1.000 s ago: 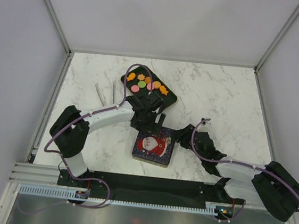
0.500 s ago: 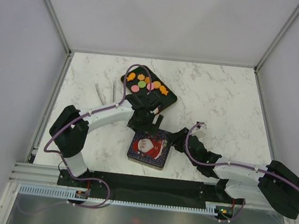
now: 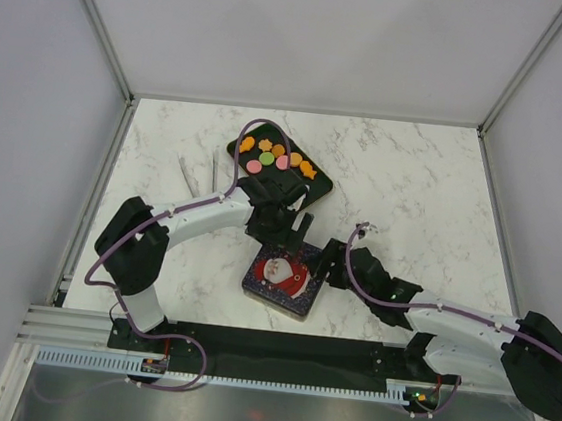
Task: Pack the cookies
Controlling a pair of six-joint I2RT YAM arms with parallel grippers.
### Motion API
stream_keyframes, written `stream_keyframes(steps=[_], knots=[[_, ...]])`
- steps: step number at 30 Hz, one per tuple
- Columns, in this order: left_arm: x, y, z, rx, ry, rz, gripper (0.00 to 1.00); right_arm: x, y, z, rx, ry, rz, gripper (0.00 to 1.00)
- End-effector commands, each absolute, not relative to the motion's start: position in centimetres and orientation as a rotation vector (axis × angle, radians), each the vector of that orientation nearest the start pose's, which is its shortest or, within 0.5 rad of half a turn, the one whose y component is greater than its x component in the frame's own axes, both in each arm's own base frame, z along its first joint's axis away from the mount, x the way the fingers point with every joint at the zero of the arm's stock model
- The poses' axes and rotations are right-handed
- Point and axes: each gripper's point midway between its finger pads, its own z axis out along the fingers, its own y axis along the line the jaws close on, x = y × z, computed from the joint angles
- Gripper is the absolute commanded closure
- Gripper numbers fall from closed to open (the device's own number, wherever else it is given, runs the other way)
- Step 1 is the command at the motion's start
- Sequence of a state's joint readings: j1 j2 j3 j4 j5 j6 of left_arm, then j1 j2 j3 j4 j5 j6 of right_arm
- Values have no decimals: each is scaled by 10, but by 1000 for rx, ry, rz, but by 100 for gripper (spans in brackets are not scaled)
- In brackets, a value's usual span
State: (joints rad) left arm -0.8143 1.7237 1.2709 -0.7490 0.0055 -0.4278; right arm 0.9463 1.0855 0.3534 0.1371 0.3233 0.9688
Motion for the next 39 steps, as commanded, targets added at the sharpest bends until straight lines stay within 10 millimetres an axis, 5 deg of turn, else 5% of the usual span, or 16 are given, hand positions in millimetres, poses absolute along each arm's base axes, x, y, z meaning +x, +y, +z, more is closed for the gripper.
stream_keyframes(steps=[1,14,23,33,39], knots=[[247,-311,89,617,2673,-502,3,211,241,81,203,2221,826,18],[248,-309,89,645,2682,-529,3,236,215,100,146,2170,795,23],[246,-310,82,653,2702,-529,3,248,197,76,201,2211,728,28],[245,-313,72,625,2733,-539,4,228,208,46,296,2202,929,62],[243,-311,61,571,2746,-525,4,216,198,24,341,2264,891,38]])
